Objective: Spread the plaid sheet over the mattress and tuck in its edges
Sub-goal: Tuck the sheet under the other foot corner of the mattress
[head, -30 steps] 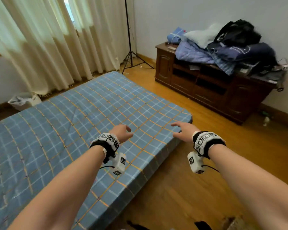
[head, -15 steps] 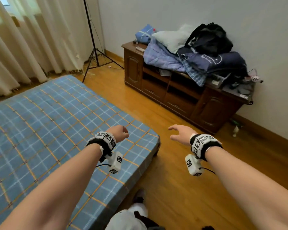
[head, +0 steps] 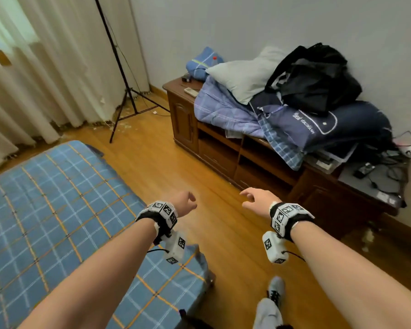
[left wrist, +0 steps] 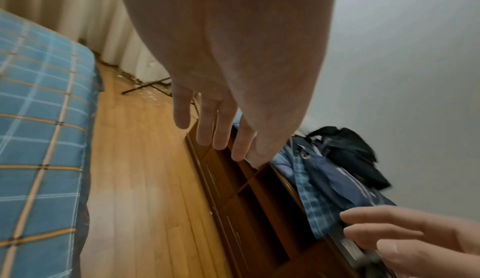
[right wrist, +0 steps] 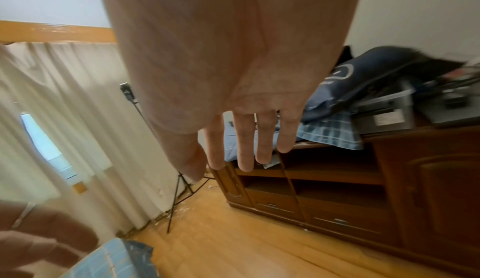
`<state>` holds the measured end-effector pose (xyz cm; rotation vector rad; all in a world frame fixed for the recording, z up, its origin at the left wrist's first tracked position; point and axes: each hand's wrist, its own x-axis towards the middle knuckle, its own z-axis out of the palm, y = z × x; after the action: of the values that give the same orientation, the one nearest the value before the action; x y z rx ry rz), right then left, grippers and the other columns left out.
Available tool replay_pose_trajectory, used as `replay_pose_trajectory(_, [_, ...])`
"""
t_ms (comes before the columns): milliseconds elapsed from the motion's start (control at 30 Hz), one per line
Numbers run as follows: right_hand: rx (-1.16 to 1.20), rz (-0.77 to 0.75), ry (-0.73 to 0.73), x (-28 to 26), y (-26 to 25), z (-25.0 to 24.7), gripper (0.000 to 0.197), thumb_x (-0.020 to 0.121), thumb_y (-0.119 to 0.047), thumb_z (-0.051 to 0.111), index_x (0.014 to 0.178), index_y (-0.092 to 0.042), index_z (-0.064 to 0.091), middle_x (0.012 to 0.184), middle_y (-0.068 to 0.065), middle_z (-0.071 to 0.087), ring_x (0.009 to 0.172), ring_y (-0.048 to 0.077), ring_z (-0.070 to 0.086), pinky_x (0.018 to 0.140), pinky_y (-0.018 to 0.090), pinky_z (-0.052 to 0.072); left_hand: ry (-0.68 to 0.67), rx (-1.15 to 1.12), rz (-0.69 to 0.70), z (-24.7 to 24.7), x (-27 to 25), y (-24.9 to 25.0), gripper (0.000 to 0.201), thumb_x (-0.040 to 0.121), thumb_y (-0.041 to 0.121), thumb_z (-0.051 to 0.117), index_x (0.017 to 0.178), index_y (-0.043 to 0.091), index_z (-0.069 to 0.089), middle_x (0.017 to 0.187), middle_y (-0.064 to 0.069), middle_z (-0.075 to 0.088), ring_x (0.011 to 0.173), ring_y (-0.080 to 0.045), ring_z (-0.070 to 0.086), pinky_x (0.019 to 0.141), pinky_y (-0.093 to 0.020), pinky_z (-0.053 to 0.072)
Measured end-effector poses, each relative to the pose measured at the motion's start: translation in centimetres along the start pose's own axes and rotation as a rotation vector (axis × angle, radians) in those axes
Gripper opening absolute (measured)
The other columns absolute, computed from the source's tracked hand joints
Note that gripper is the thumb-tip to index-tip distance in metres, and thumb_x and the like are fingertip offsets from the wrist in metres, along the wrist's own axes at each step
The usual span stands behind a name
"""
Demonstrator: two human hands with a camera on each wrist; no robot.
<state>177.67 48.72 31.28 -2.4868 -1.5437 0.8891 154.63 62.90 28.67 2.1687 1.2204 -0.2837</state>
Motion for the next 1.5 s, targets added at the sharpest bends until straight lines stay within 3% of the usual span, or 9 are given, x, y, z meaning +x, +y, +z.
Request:
replay_pose_trajectory(233, [-0.086, -0.316, -0.149, 21.8, 0.9, -10.0, 0.041, 0.09, -0.035, 0.058, 0.131, -0.03, 0.054, 0.133, -0.001, 0.059, 0.118, 0.018, 0.058, 0.099, 0.035, 0.049, 0.13, -0.087, -0.357, -4.8, 10.8, 2.8, 0.037, 0.091, 0.035, 0.055, 0.123, 0.018, 0.063, 0.121, -0.004, 0.067, 0.113, -0.022, 0.061, 0.092, -0.03, 0.048])
replay_pose_trajectory(433, [-0.17, -0.526, -0.276, 32.6, -5.6, -15.1, 0.041, 0.088, -0.036, 0.059, 0.129, -0.028, 0.056, 0.127, -0.001, 0.063, 0.112, 0.018, 0.06, 0.096, 0.034, 0.049, 0.266, -0.2, -0.536, -10.8, 13.2, 4.3, 0.03, 0.087, 0.036, 0.055, 0.111, 0.022, 0.066, 0.11, 0.002, 0.07, 0.103, -0.019, 0.064, 0.087, -0.032, 0.052])
replay_pose_trajectory(600, [-0.243, -0.65, -0.361, 40.2, -13.1, -15.4, 0.038, 0.089, -0.036, 0.058, 0.127, -0.029, 0.058, 0.126, -0.001, 0.062, 0.109, 0.019, 0.062, 0.092, 0.034, 0.051, 0.339, -0.307, -0.659, -14.1, 16.8, 0.0, 0.029, 0.089, 0.035, 0.057, 0.113, 0.022, 0.066, 0.114, 0.002, 0.069, 0.108, -0.019, 0.063, 0.092, -0.033, 0.05])
replay_pose_trajectory(767, [-0.344, -0.707, -0.402, 50.6, -21.9, -16.4, 0.036, 0.091, -0.036, 0.058, 0.127, -0.029, 0.059, 0.127, 0.0, 0.062, 0.107, 0.018, 0.062, 0.087, 0.029, 0.05, 0.343, -0.396, -0.778, -19.0, 23.5, -8.6, 0.026, 0.085, 0.035, 0.06, 0.108, 0.025, 0.068, 0.112, 0.001, 0.07, 0.109, -0.021, 0.063, 0.093, -0.034, 0.05])
replay_pose_trajectory(867, [-0.394, -0.718, -0.393, 57.2, -28.8, -18.1, 0.035, 0.092, -0.037, 0.057, 0.126, -0.03, 0.06, 0.126, -0.001, 0.063, 0.107, 0.017, 0.062, 0.087, 0.029, 0.051, 0.37, -0.429, -0.797, -25.4, 27.7, -13.6, 0.027, 0.088, 0.032, 0.06, 0.111, 0.019, 0.067, 0.111, -0.002, 0.07, 0.108, -0.022, 0.063, 0.091, -0.033, 0.05])
replay_pose_trajectory(1000, [-0.383, -0.752, -0.379, 65.1, -38.0, -19.8, 0.034, 0.092, -0.037, 0.056, 0.125, -0.029, 0.06, 0.125, -0.002, 0.064, 0.108, 0.017, 0.062, 0.084, 0.026, 0.049, 0.385, -0.398, -0.806, -33.9, 33.0, -19.4, 0.029, 0.088, 0.033, 0.054, 0.114, 0.024, 0.066, 0.116, 0.001, 0.068, 0.108, -0.022, 0.062, 0.09, -0.034, 0.051])
replay_pose_trajectory(1133, [-0.417, -0.82, -0.431, 73.0, -48.6, -18.4, 0.037, 0.092, -0.037, 0.057, 0.128, -0.028, 0.06, 0.127, 0.0, 0.063, 0.108, 0.018, 0.062, 0.088, 0.03, 0.051, 0.414, -0.358, -0.84, -41.4, 38.0, -26.4, 0.033, 0.09, 0.035, 0.055, 0.12, 0.023, 0.063, 0.125, 0.002, 0.063, 0.115, -0.02, 0.059, 0.091, -0.031, 0.048])
replay_pose_trajectory(1333, [-0.515, -1.047, -0.535, 85.7, -67.2, -12.6, 0.041, 0.092, -0.035, 0.057, 0.132, -0.026, 0.057, 0.132, 0.001, 0.06, 0.112, 0.021, 0.061, 0.087, 0.03, 0.05, 0.509, -0.438, -1.07, -49.3, 43.7, -39.7, 0.038, 0.093, 0.037, 0.052, 0.128, 0.022, 0.057, 0.133, -0.002, 0.058, 0.118, -0.022, 0.057, 0.092, -0.033, 0.047])
replay_pose_trajectory(1500, [-0.718, -1.264, -0.628, 91.9, -84.8, -10.2, 0.04, 0.092, -0.039, 0.057, 0.131, -0.028, 0.057, 0.128, 0.0, 0.062, 0.11, 0.021, 0.062, 0.085, 0.031, 0.052, 0.644, -0.591, -1.36, -56.1, 45.0, -47.5, 0.033, 0.089, 0.038, 0.057, 0.118, 0.024, 0.063, 0.128, -0.001, 0.062, 0.114, -0.022, 0.06, 0.092, -0.031, 0.048])
